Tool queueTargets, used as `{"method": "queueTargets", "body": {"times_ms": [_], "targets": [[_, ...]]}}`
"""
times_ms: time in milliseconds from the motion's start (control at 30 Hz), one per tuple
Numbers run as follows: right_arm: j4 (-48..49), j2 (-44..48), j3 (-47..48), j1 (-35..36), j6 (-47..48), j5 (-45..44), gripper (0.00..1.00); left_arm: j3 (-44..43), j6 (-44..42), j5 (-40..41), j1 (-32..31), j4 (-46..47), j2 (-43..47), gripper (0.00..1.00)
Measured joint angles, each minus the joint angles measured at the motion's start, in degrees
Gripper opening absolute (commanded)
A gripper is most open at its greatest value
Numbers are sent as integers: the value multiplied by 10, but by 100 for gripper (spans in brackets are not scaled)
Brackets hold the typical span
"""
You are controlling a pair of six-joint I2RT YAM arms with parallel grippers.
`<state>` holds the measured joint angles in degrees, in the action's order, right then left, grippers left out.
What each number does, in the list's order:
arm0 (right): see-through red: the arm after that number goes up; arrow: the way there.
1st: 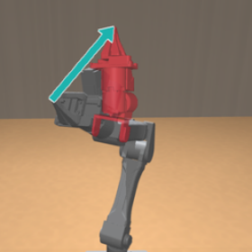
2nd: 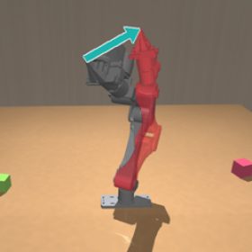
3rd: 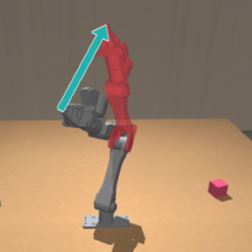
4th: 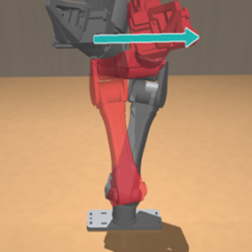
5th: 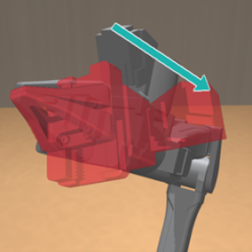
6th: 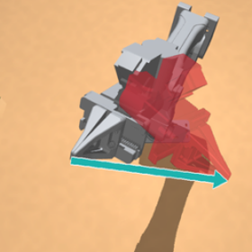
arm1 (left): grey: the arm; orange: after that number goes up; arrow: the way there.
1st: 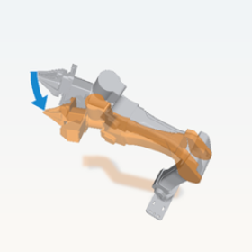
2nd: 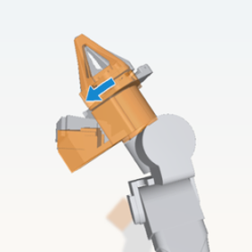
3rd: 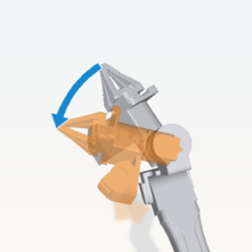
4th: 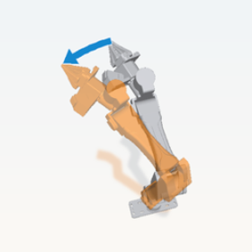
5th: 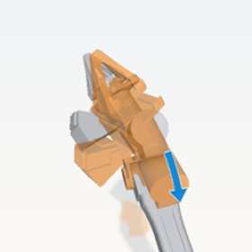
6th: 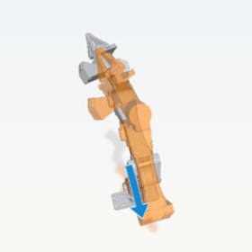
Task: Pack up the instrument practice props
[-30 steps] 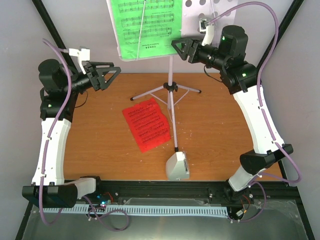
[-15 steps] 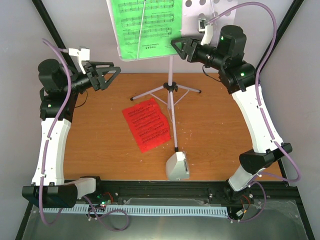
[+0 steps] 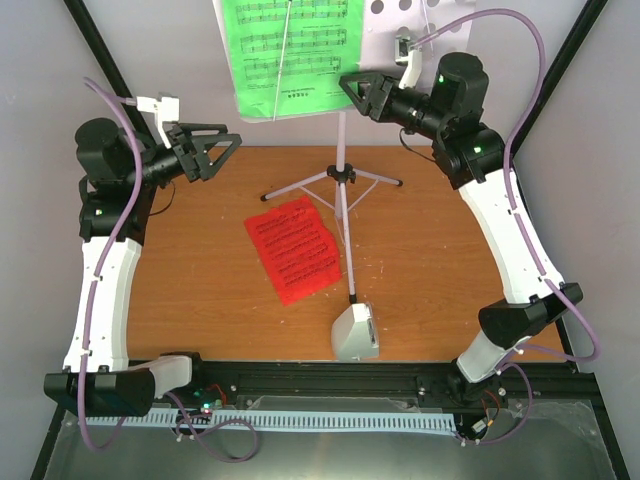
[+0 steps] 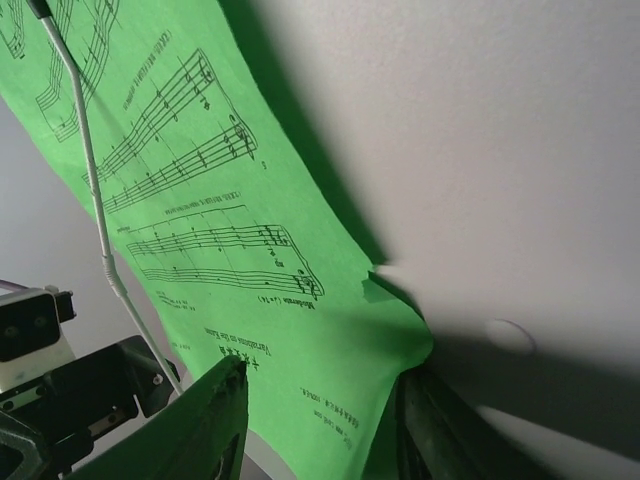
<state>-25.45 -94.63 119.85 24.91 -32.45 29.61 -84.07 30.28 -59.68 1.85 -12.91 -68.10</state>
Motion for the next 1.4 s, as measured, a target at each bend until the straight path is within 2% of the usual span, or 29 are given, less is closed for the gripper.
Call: {"method": "queueTargets", "body": {"times_ms": [167, 300, 967, 1400], "targets": [[11, -2, -6, 0, -11, 2, 28, 0, 0, 0, 0, 0, 3, 89], [24, -1, -19, 1, -18, 6, 25, 0, 0, 0, 0, 0, 5, 89], [168, 56, -156, 3, -52, 38, 22, 0, 0, 0, 0, 0, 9, 90], [200, 51, -148, 3, -56, 39, 24, 0, 0, 6, 0, 0, 22, 90]]}}
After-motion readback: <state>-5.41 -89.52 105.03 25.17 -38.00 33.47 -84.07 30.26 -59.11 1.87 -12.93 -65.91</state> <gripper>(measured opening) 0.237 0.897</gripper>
